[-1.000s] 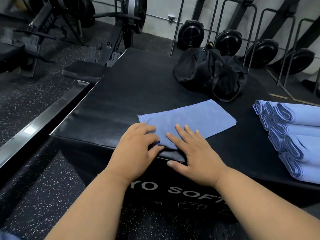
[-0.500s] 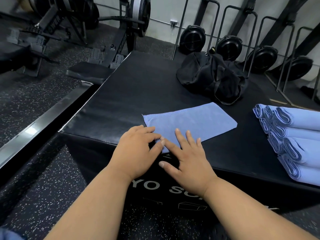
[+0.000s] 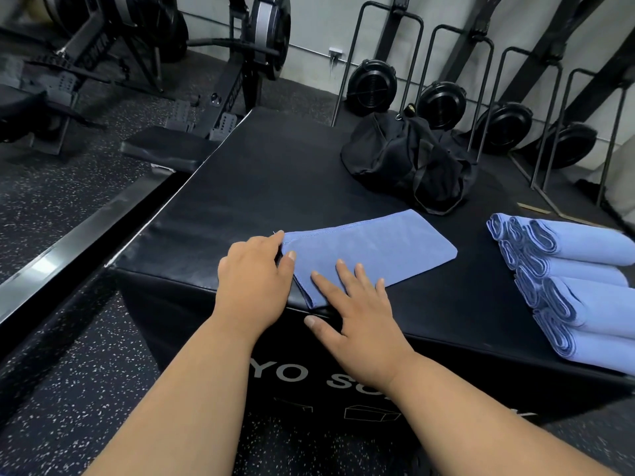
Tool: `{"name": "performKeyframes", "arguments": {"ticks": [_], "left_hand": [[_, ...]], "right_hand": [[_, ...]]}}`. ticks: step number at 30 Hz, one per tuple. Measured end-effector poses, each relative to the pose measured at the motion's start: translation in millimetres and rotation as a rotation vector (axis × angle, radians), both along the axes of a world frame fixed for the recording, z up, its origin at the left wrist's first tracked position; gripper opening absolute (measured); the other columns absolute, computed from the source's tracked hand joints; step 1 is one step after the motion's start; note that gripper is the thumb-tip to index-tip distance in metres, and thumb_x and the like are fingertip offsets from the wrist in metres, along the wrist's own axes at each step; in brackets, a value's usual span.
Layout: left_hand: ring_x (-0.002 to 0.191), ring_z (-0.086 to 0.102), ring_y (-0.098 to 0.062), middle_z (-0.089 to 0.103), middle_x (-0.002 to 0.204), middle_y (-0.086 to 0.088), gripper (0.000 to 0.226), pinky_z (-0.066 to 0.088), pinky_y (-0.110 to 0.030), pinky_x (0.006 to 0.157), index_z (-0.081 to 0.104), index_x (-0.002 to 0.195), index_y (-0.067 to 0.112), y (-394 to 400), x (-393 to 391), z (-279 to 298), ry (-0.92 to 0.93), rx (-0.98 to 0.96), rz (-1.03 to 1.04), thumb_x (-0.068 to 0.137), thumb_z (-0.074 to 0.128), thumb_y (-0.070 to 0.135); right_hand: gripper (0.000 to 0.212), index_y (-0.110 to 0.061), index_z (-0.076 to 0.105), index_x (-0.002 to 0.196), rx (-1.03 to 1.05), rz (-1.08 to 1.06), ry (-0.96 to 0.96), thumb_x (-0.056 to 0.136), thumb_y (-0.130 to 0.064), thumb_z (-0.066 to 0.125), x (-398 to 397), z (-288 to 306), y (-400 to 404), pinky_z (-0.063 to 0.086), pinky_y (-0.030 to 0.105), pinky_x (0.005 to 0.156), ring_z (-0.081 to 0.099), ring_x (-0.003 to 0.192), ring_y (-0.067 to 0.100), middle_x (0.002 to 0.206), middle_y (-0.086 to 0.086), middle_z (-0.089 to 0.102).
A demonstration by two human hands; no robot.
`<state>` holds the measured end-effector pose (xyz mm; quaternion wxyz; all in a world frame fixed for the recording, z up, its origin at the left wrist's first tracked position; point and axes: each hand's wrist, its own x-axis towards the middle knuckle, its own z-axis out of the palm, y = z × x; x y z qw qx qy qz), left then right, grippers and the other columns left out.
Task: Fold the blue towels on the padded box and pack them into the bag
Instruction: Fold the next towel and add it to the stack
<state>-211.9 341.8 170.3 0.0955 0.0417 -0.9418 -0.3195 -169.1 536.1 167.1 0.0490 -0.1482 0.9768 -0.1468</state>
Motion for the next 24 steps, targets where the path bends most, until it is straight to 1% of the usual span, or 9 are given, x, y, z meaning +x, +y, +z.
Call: {"name": "performKeyframes", "arguments": {"ticks": [1,4,8,10,13,15,18,20,24], "left_hand": [[0.118,0.055,-0.03,0.066,0.128,0.001,0.043,0.042,-0.044,0.093,0.06,0.144,0.032,1,-2,0,-0.012,-0.022,0.027,0.106,0.047,0.047],[0.114,0.052,-0.032,0.063,0.13,-0.001,0.039,0.04,-0.043,0.092,0.065,0.137,0.035,4,-12,-1,-0.027,-0.053,0.08,0.106,0.047,0.049],[0.113,0.049,-0.029,0.057,0.132,0.003,0.038,0.04,-0.041,0.095,0.063,0.138,0.043,7,-25,-2,-0.08,-0.086,0.097,0.104,0.048,0.051],[0.111,0.048,-0.029,0.056,0.128,0.003,0.036,0.039,-0.041,0.093,0.064,0.135,0.044,9,-28,-1,-0.08,-0.098,0.104,0.103,0.049,0.052],[0.11,0.049,-0.028,0.057,0.124,0.001,0.033,0.039,-0.041,0.093,0.067,0.127,0.042,11,-32,-2,-0.054,-0.091,0.117,0.1,0.054,0.055],[0.108,0.049,-0.029,0.058,0.12,0.0,0.029,0.04,-0.042,0.092,0.069,0.117,0.038,12,-34,-3,-0.04,-0.078,0.122,0.098,0.058,0.056],[0.099,0.047,-0.027,0.061,0.113,0.001,0.02,0.044,-0.042,0.088,0.07,0.096,0.031,12,-39,-4,-0.016,-0.046,0.104,0.097,0.061,0.049],[0.097,0.047,-0.025,0.063,0.108,0.005,0.017,0.044,-0.041,0.086,0.067,0.087,0.029,11,-41,-5,0.032,0.046,0.103,0.097,0.062,0.043],[0.1,0.053,-0.025,0.065,0.089,0.01,0.015,0.045,-0.04,0.083,0.064,0.087,0.031,12,-43,-6,0.062,0.146,0.153,0.098,0.06,0.04]], "right_hand": [[0.071,-0.052,0.01,0.164,-0.004,0.006,0.003,0.1,-0.071,0.035,0,0,0,-0.018,0.047,0.127,-0.022,0.159,0.014,0.176,-0.011,-0.007],[0.071,-0.046,0.013,0.166,-0.029,0.011,0.006,0.103,-0.064,0.041,0,2,2,-0.017,0.043,0.128,-0.018,0.16,0.012,0.176,-0.012,-0.003],[0.069,-0.041,0.014,0.167,-0.068,0.017,-0.011,0.106,-0.054,0.044,-4,3,10,-0.015,0.038,0.129,-0.013,0.16,0.007,0.175,-0.016,0.002],[0.07,-0.04,0.016,0.167,-0.069,0.027,-0.002,0.104,-0.057,0.041,-5,1,12,-0.015,0.037,0.129,-0.013,0.16,0.005,0.175,-0.017,0.003],[0.074,-0.042,0.018,0.166,-0.045,0.037,0.022,0.097,-0.065,0.032,-6,-3,13,-0.019,0.033,0.125,-0.012,0.161,0.008,0.175,-0.016,0.002],[0.077,-0.043,0.017,0.166,-0.032,0.035,0.03,0.094,-0.07,0.027,-5,-4,12,-0.019,0.034,0.124,-0.012,0.161,0.009,0.175,-0.016,0.002],[0.079,-0.045,0.016,0.166,-0.009,0.04,0.045,0.093,-0.072,0.026,-5,-6,11,-0.019,0.036,0.126,-0.012,0.161,0.012,0.176,-0.014,0.001],[0.078,-0.046,0.015,0.166,0.0,0.046,0.053,0.093,-0.072,0.027,-4,-7,12,-0.017,0.039,0.127,-0.011,0.161,0.013,0.176,-0.013,0.0],[0.077,-0.046,0.012,0.165,0.021,0.053,0.078,0.095,-0.07,0.03,-4,-9,12,-0.014,0.042,0.128,-0.011,0.162,0.014,0.176,-0.012,0.0]]}}
